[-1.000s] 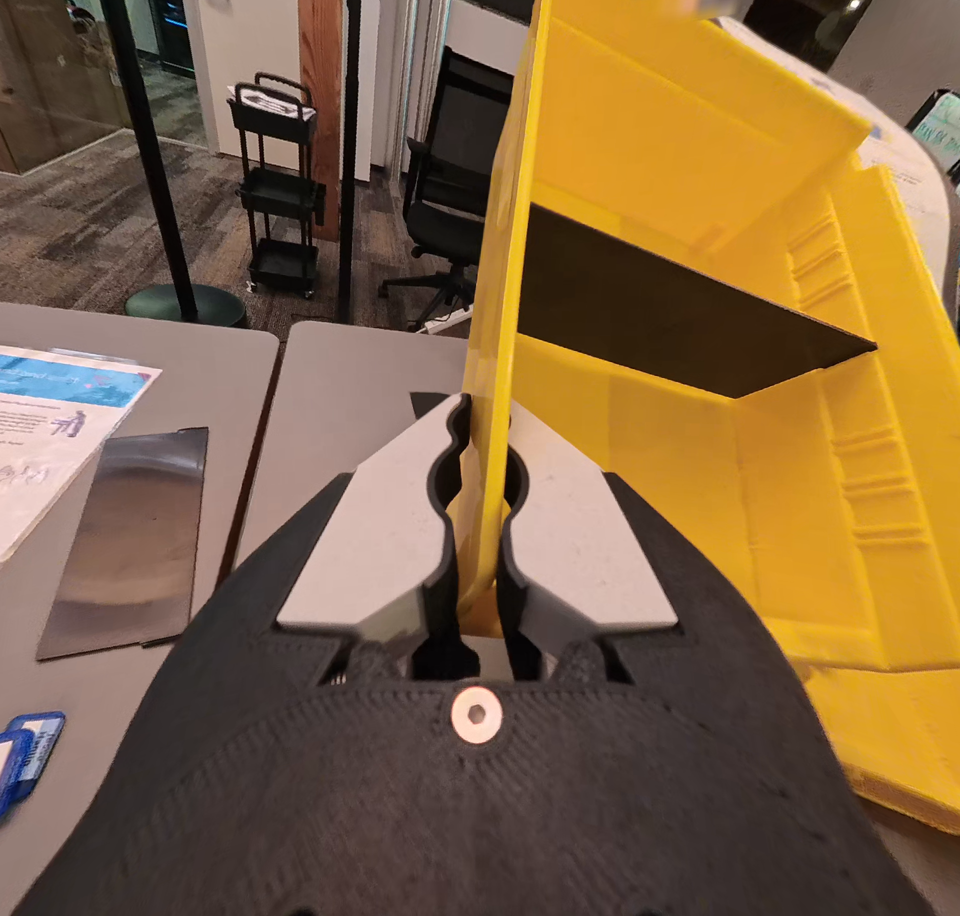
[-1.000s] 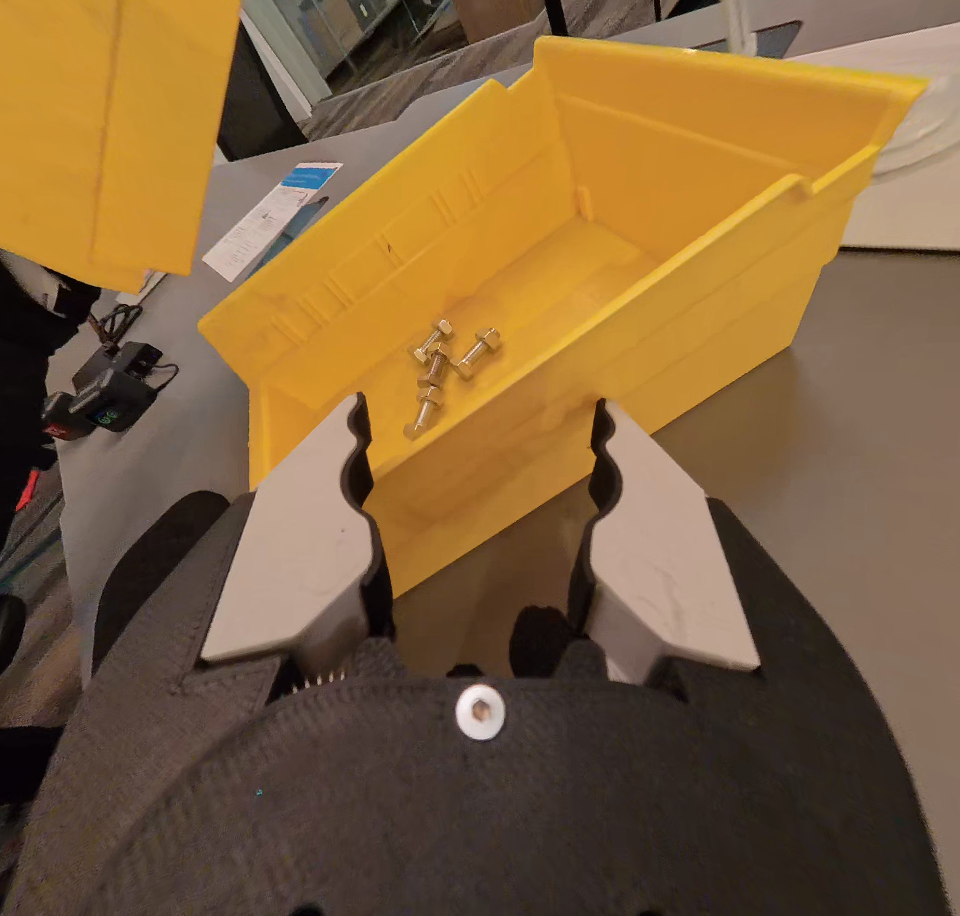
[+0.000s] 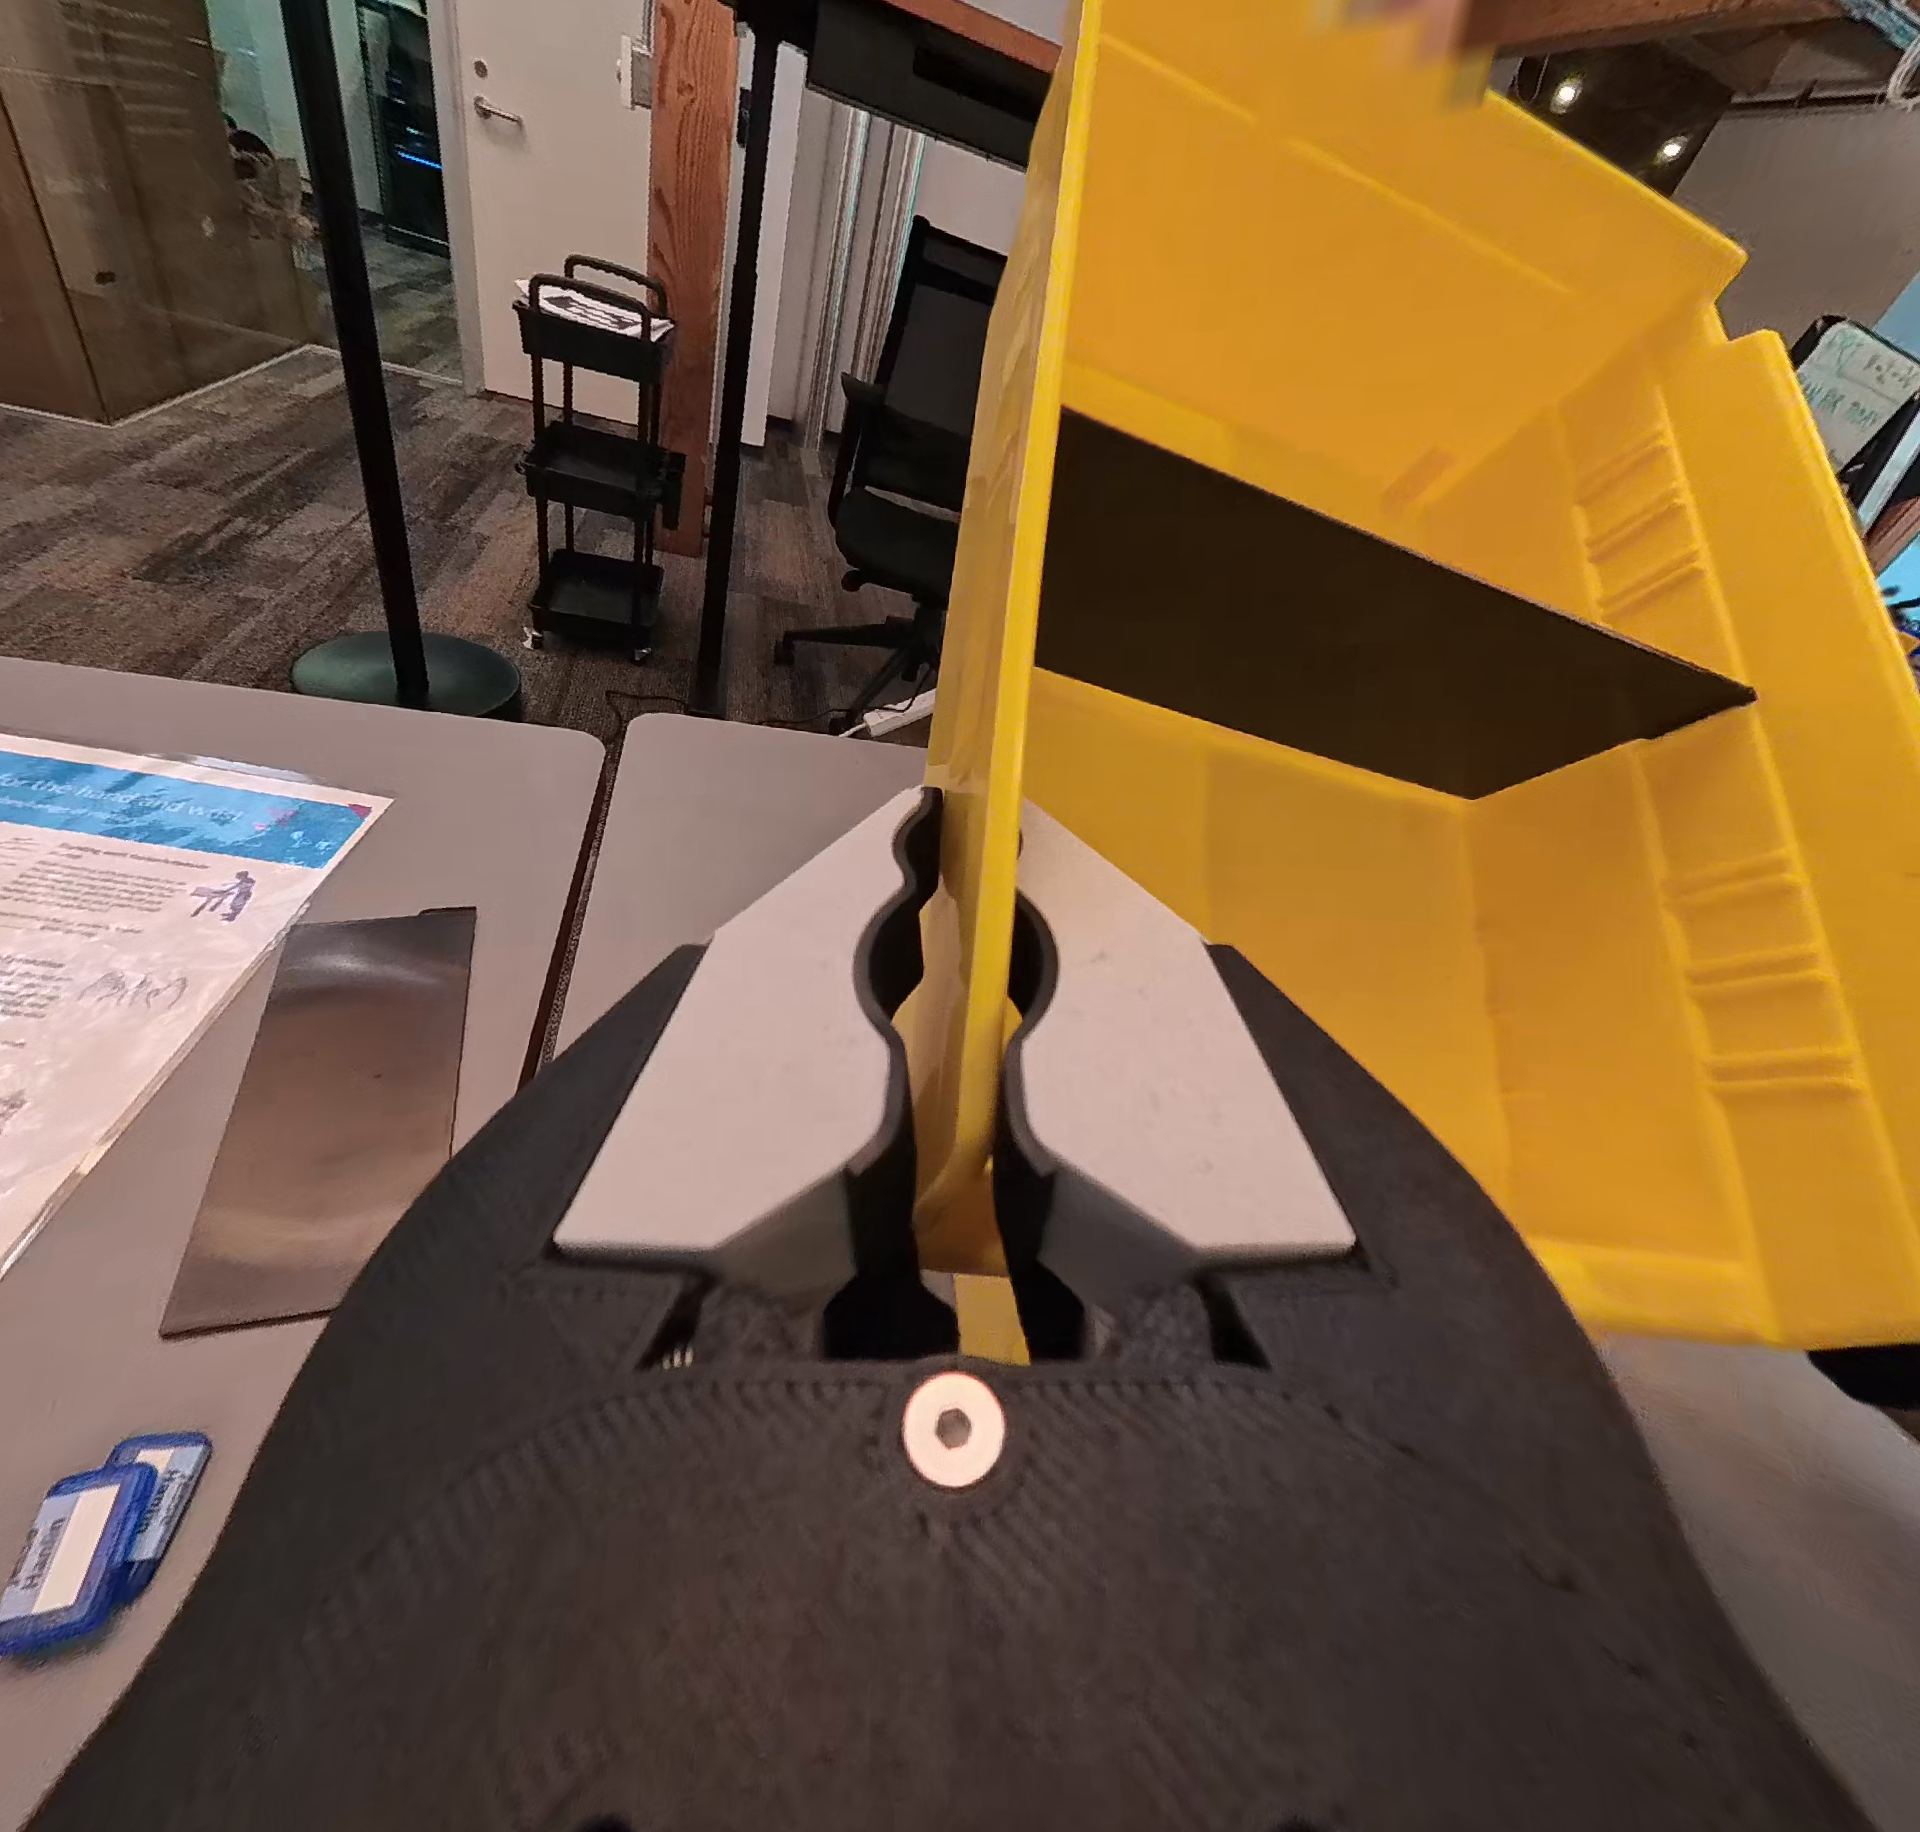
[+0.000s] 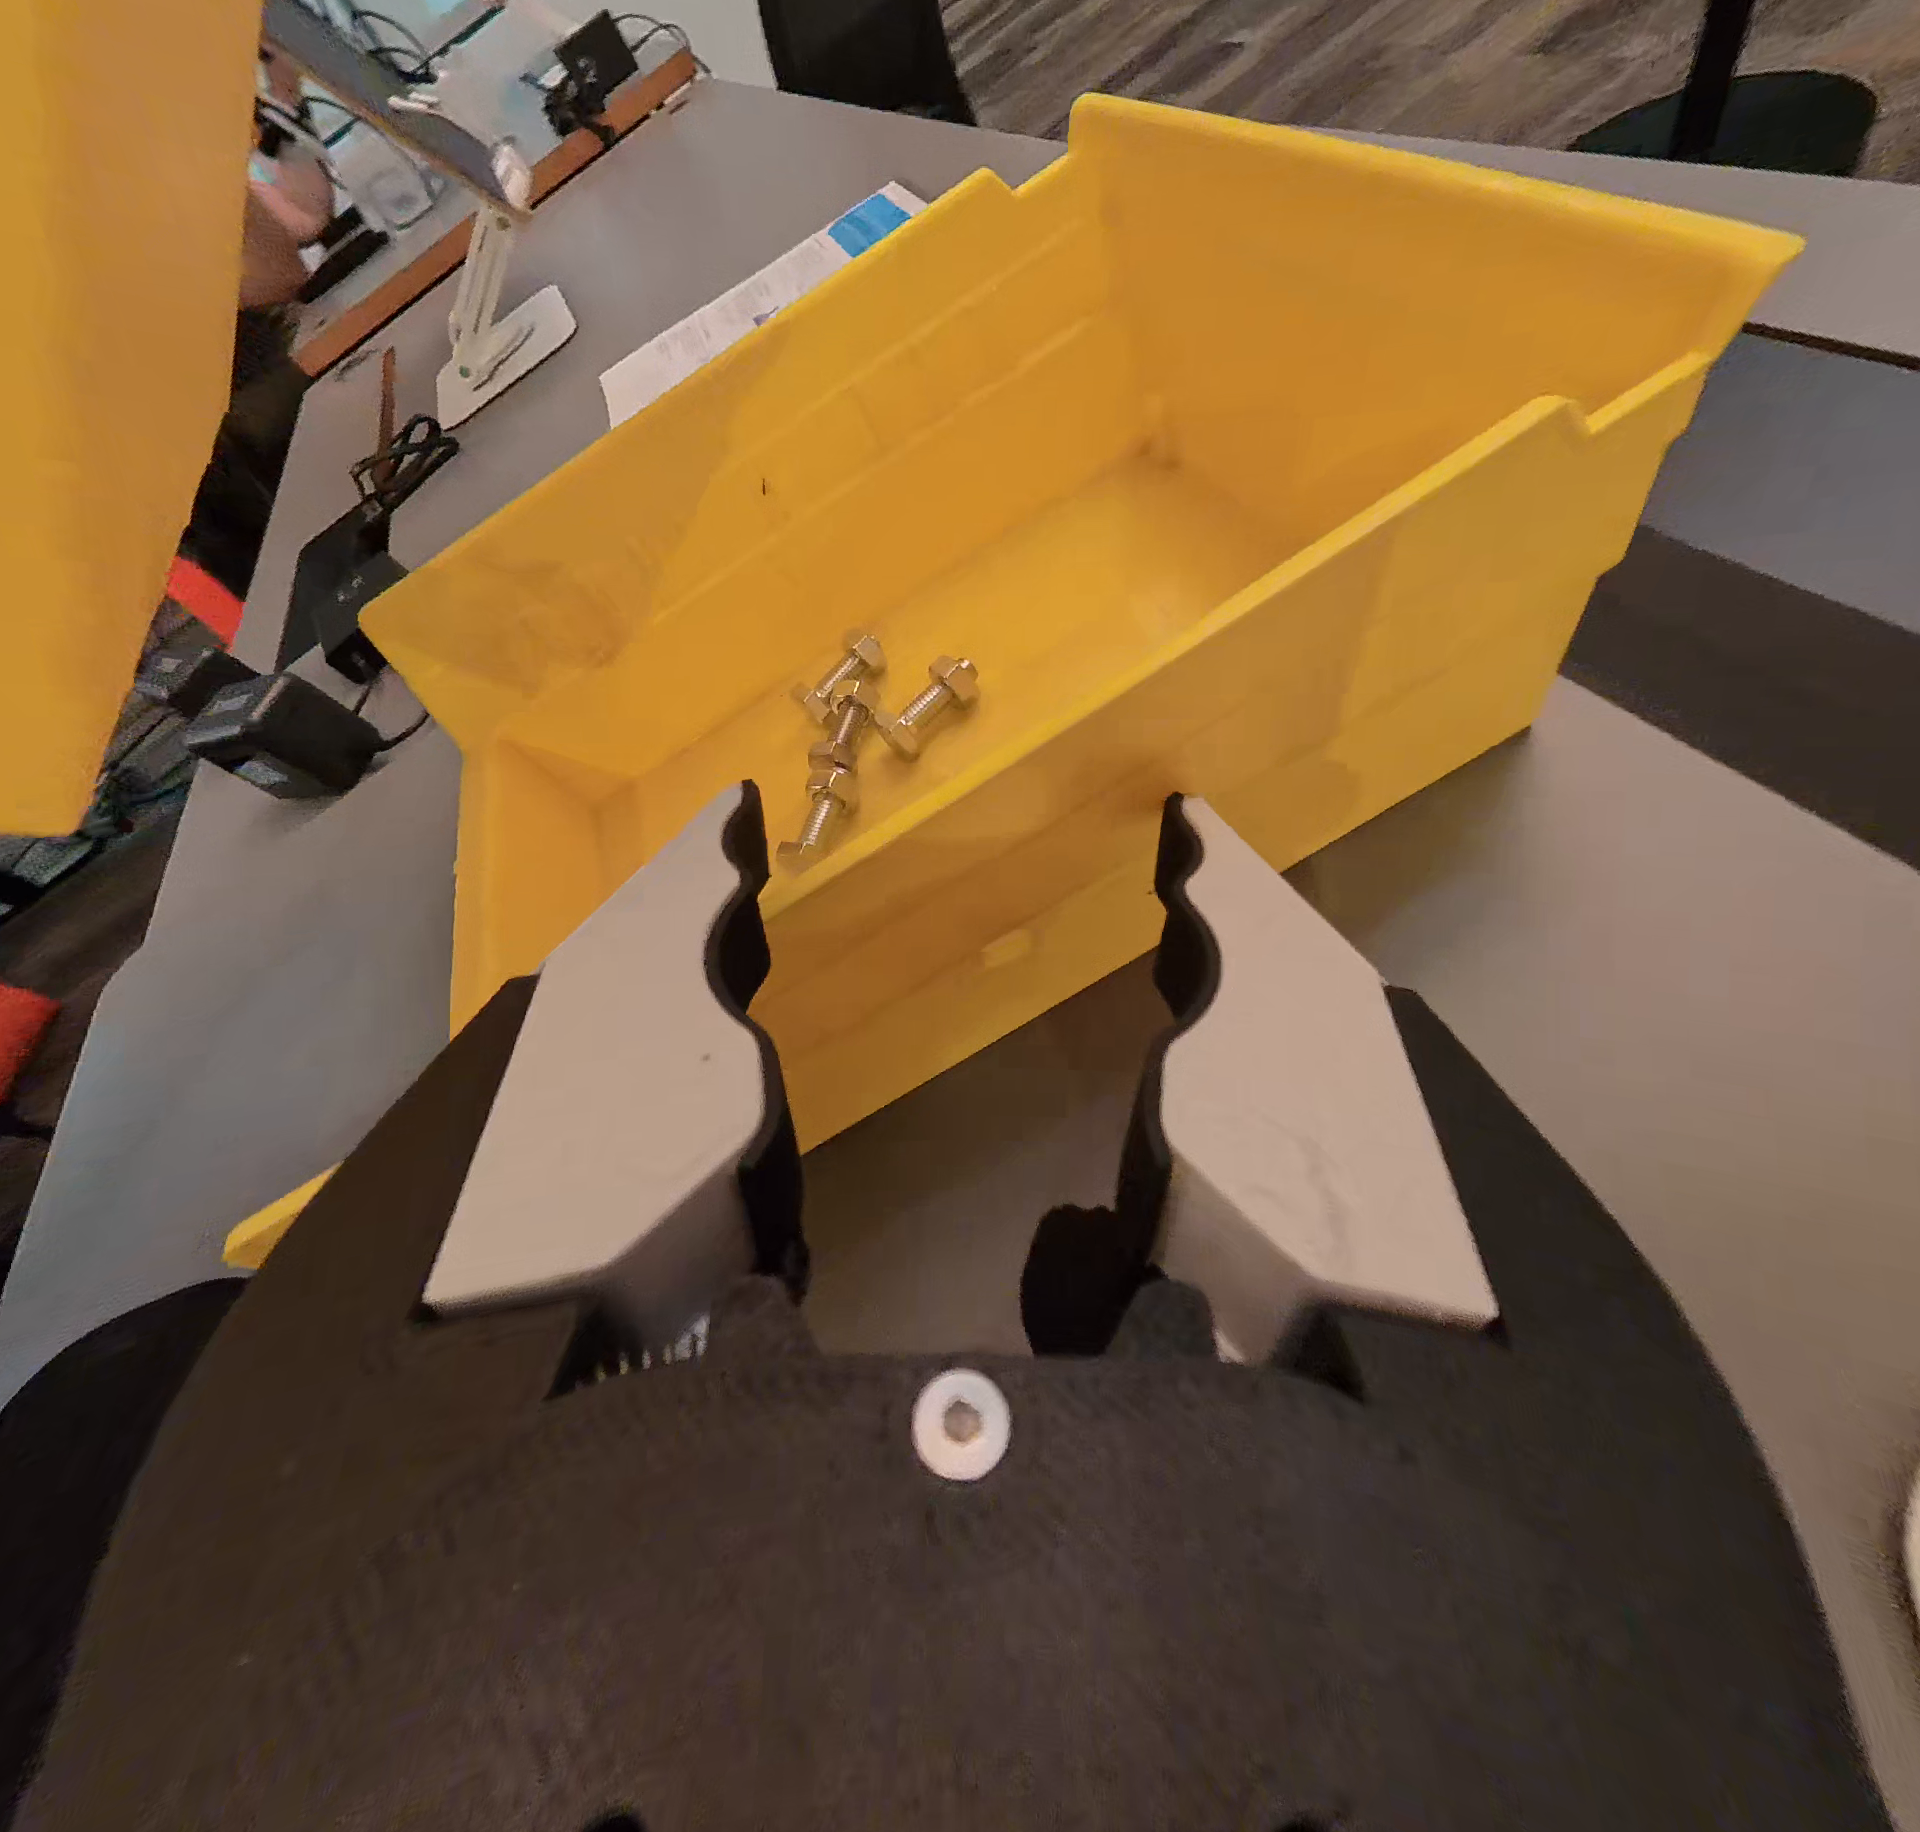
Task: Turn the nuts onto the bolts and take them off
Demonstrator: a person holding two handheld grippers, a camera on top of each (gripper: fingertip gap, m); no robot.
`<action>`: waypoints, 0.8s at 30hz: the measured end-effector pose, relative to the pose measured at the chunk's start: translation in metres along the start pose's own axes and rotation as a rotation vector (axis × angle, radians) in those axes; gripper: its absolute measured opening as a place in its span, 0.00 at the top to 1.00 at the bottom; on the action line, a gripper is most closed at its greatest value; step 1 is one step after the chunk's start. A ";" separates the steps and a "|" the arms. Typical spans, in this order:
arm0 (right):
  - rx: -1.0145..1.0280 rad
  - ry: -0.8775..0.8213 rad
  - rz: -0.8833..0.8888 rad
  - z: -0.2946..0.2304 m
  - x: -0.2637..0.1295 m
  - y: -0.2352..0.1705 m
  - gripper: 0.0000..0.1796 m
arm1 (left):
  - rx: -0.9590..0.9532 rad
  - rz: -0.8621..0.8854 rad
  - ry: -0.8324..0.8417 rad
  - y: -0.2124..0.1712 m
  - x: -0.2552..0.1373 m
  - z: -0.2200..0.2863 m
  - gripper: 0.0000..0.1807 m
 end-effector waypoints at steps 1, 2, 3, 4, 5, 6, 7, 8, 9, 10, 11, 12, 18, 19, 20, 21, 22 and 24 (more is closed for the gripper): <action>-0.003 0.017 -0.011 0.000 0.007 0.003 0.59 | 0.002 -0.002 0.000 0.000 0.000 0.000 0.98; 0.006 0.033 -0.026 0.000 0.014 0.007 0.59 | 0.003 -0.005 0.000 -0.001 0.001 0.000 0.98; 0.022 0.048 -0.043 0.001 0.020 0.009 0.59 | 0.003 -0.006 0.000 -0.001 0.001 0.001 0.98; 0.029 0.063 -0.057 0.000 0.027 0.012 0.59 | 0.004 -0.007 0.001 -0.002 0.002 0.001 0.98; 0.028 0.075 -0.065 -0.001 0.033 0.014 0.59 | 0.005 -0.009 -0.001 -0.002 0.002 0.002 0.98; 0.024 0.085 -0.073 -0.002 0.039 0.016 0.59 | 0.006 -0.010 -0.003 -0.002 0.003 0.002 0.98; 0.022 0.088 -0.085 -0.003 0.044 0.017 0.56 | 0.008 -0.012 -0.006 -0.002 0.004 0.003 0.98; 0.023 0.084 -0.095 -0.003 0.047 0.019 0.52 | 0.010 -0.013 -0.009 -0.002 0.004 0.004 0.98; 0.021 0.081 -0.090 -0.004 0.047 0.022 0.51 | 0.012 -0.015 -0.010 -0.002 0.005 0.005 0.98; 0.013 0.080 -0.070 -0.006 0.043 0.025 0.50 | 0.016 -0.015 -0.012 -0.001 0.005 0.007 0.98; -0.001 0.077 -0.053 -0.009 0.035 0.028 0.49 | 0.021 -0.014 -0.014 0.000 0.006 0.008 0.98; -0.018 0.082 -0.044 -0.015 0.026 0.029 0.49 | 0.026 -0.012 -0.017 0.002 0.006 0.010 0.98; -0.116 0.067 -0.039 -0.049 -0.067 0.022 0.51 | 0.074 0.034 -0.106 0.020 0.012 0.036 0.98; -0.139 0.077 -0.044 -0.055 -0.085 0.017 0.50 | 0.093 0.043 -0.141 0.025 0.014 0.045 0.98; -0.165 0.083 -0.049 -0.059 -0.103 0.012 0.51 | 0.108 0.045 -0.184 0.030 0.016 0.056 0.98; -0.191 0.088 -0.051 -0.063 -0.122 0.006 0.52 | 0.127 0.046 -0.227 0.035 0.018 0.069 0.98; -0.210 0.080 -0.050 -0.064 -0.142 -0.001 0.53 | 0.152 0.051 -0.269 0.041 0.020 0.083 0.98; -0.214 0.054 -0.046 -0.060 -0.183 -0.012 0.54 | 0.193 0.054 -0.360 0.051 0.026 0.116 0.98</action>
Point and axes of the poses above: each gripper's, where its closed fingertips meet, x out along the fingers, y out of its top, z = x × y across the jaws, the point moved 6 cm from there along -x, back along the fingers, and after that the axes turned 15 degrees about x, right-handed, at the moved point
